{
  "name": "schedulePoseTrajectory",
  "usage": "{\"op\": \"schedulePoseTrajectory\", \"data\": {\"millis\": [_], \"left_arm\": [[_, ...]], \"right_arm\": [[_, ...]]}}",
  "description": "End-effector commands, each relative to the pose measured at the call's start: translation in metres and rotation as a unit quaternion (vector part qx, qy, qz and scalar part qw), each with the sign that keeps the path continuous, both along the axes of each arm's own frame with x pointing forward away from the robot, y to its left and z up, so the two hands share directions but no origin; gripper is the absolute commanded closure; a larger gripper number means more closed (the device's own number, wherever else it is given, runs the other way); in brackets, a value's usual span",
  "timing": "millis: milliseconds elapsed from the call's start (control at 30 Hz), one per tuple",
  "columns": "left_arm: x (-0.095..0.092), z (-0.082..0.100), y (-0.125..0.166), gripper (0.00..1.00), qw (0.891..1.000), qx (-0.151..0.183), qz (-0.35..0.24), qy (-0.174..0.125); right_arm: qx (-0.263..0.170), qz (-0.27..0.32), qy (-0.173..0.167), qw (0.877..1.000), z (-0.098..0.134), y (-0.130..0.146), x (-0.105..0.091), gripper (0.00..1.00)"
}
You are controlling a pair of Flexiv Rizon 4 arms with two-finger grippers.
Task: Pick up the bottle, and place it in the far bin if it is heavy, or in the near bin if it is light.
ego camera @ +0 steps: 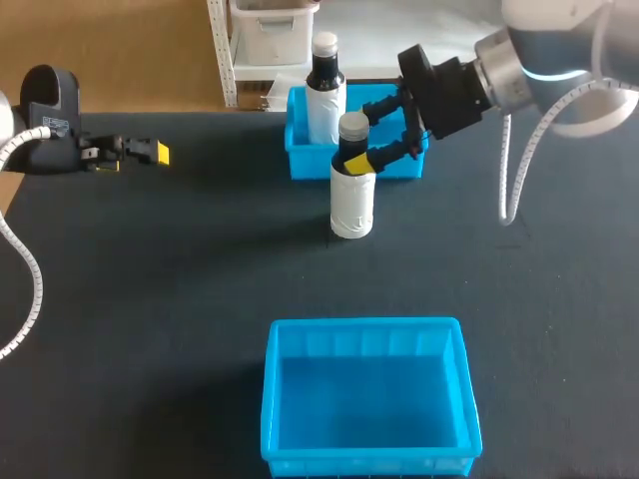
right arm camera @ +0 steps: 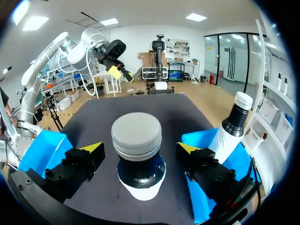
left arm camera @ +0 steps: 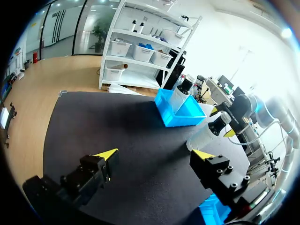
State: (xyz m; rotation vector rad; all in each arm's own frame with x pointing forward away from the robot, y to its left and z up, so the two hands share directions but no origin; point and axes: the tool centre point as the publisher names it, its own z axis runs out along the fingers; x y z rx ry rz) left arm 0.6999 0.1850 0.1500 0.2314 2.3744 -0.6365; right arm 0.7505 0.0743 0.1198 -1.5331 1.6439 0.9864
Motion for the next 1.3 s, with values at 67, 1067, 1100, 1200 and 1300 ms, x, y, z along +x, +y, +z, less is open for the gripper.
{"op": "schedulePoseTrajectory", "data": {"millis": [67, 1067, 1100, 1200, 1300], "left_arm": [[0.0, 0.0, 0.0, 0.0, 1.0, 0.0, 0.0, 0.0], [0.0, 0.0, 0.0, 0.0, 1.0, 0.0, 0.0, 0.0], [0.0, 0.0, 0.0, 0.0, 1.0, 0.0, 0.0, 0.0], [0.0, 0.0, 0.0, 0.0, 1.0, 0.0, 0.0, 0.0], [0.0, 0.0, 0.0, 0.0, 1.0, 0.0, 0.0, 0.0]], "right_arm": [[0.003, 0.005, 0.0, 1.0, -0.0002, 0.0043, 0.0018, 0.0], [0.01, 0.009, 0.006, 1.0, -0.0049, 0.0067, -0.0003, 0.3], [0.011, 0.009, 0.006, 1.0, -0.0049, 0.0068, -0.0003, 0.31], [0.011, 0.01, 0.005, 1.0, -0.005, 0.007, -0.0002, 0.37], [0.012, 0.01, 0.006, 1.0, -0.0051, 0.007, -0.0002, 0.42]]}}
